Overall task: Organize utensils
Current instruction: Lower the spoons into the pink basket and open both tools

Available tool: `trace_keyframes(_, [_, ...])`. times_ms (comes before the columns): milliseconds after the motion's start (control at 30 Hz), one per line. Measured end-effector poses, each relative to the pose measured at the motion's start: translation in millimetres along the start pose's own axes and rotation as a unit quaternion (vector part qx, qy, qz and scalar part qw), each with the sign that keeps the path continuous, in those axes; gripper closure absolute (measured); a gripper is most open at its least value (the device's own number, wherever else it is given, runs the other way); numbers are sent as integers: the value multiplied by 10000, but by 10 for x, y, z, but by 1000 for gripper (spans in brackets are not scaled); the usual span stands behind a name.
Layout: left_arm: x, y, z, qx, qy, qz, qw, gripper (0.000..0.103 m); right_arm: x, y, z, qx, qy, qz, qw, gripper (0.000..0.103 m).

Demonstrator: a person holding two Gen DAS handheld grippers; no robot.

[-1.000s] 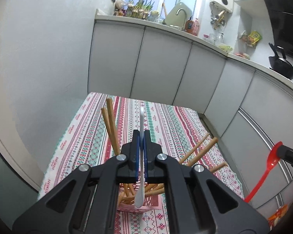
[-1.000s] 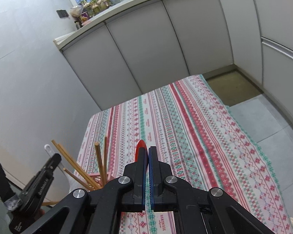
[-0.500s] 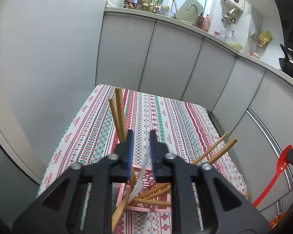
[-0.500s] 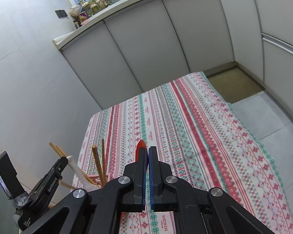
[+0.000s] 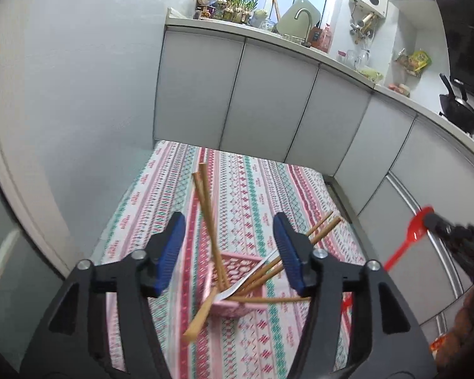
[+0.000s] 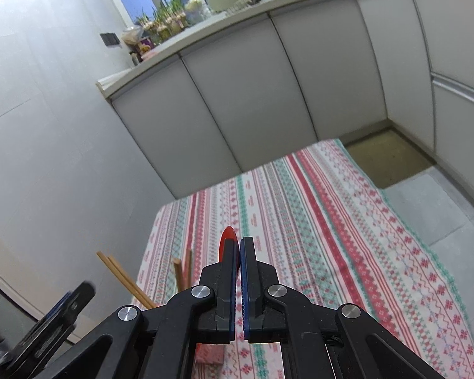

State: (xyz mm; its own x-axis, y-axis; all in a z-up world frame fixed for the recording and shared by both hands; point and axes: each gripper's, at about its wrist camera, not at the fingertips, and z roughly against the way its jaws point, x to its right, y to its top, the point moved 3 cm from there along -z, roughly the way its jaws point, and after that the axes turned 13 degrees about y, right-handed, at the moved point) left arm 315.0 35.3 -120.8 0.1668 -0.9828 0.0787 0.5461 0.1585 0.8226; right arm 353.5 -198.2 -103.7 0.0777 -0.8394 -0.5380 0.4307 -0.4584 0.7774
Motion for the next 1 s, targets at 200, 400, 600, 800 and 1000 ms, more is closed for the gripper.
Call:
trace_keyframes(200, [-246,-15,175,-30,299,-145,9994,28,-217,8,-109,304,-18,441,9986,102])
trace_keyframes(400, [-457,-12,205,-30,532,-190,9984,26,-392,-78,-347,401,-61,811,9959,102])
trace_keyframes(600, [-628,-39,126,-126,693,-156,9974,25,-556,-216,-583,410,-186,1229,9914,102])
trace_keyframes(800, [-741,-106,39,-267,781,-182,9964,25,-712,-390,-747,362,-411,1775,9826,102])
trace_keyframes(1000, [-822,-185,-39,-454,802,-177,9956,25,-745,-504,-854,243,-521,1997,9782,102])
